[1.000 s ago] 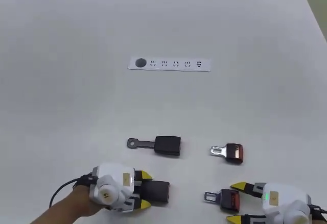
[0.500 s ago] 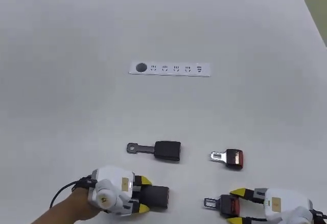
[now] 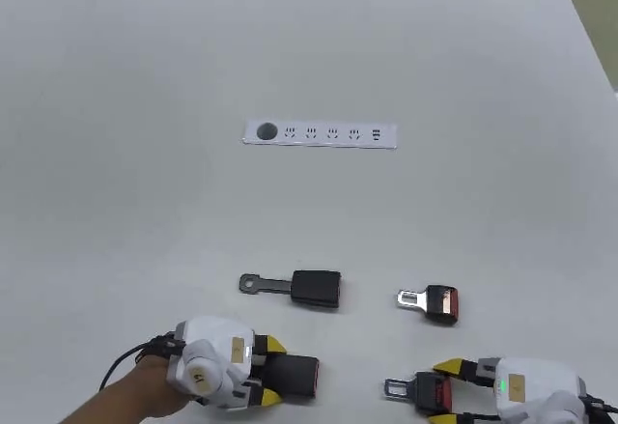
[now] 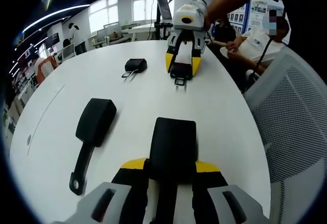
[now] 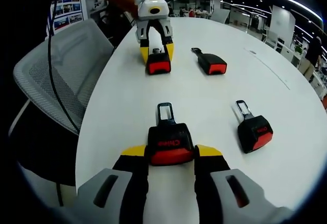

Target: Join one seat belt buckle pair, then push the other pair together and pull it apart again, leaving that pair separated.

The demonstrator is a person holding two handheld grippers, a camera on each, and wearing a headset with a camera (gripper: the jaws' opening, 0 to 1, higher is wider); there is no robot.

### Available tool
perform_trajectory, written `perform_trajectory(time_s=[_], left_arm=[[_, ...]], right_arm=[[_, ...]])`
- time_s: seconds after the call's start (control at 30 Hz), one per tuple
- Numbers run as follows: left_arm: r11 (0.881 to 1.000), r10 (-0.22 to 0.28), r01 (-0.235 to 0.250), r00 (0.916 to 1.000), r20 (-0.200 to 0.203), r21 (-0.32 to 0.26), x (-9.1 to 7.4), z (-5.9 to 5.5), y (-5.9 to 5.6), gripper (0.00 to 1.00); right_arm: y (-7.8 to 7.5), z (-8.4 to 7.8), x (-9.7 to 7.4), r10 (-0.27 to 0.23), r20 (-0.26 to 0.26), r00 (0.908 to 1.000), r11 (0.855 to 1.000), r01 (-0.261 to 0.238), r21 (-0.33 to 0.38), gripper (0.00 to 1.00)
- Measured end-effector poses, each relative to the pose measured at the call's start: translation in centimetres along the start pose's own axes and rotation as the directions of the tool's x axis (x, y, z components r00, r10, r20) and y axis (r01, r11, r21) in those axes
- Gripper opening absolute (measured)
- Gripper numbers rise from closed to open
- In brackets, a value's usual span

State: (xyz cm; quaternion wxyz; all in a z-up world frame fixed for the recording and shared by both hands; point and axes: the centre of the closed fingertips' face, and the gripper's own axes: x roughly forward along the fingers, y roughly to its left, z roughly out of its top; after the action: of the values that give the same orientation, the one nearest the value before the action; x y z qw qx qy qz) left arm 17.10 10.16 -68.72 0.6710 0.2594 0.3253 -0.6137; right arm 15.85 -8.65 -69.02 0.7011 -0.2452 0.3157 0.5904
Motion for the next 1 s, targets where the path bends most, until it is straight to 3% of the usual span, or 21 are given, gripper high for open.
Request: perform_trajectory(time_s=[0.13, 0.4, 1.0], left_arm=[[1.000, 0.001, -0.001, 1.0000, -0.005, -0.006, 0.2, -0.6, 0.1, 0.33], [1.000, 0.000, 0.000, 0.9999, -0.015, -0.013, 0.1, -0.5, -0.1, 0.33], [1.000, 0.003, -0.004, 0.9997, -0.024, -0.022, 0.2, -0.7, -0.2, 0.33]], right_arm=[[0.0, 0.0, 0.0, -0.003, -0.029, 0.9996, 1.000, 0.003, -0.001, 0.32], [0.2, 0.3, 0.3, -0.002, -0.075, 0.9971, 1.000, 0.002, -0.005, 0.32], [0.7, 1.7, 1.7, 0.006, -0.079, 0.9969, 1.000, -0.007, -0.013, 0.32]])
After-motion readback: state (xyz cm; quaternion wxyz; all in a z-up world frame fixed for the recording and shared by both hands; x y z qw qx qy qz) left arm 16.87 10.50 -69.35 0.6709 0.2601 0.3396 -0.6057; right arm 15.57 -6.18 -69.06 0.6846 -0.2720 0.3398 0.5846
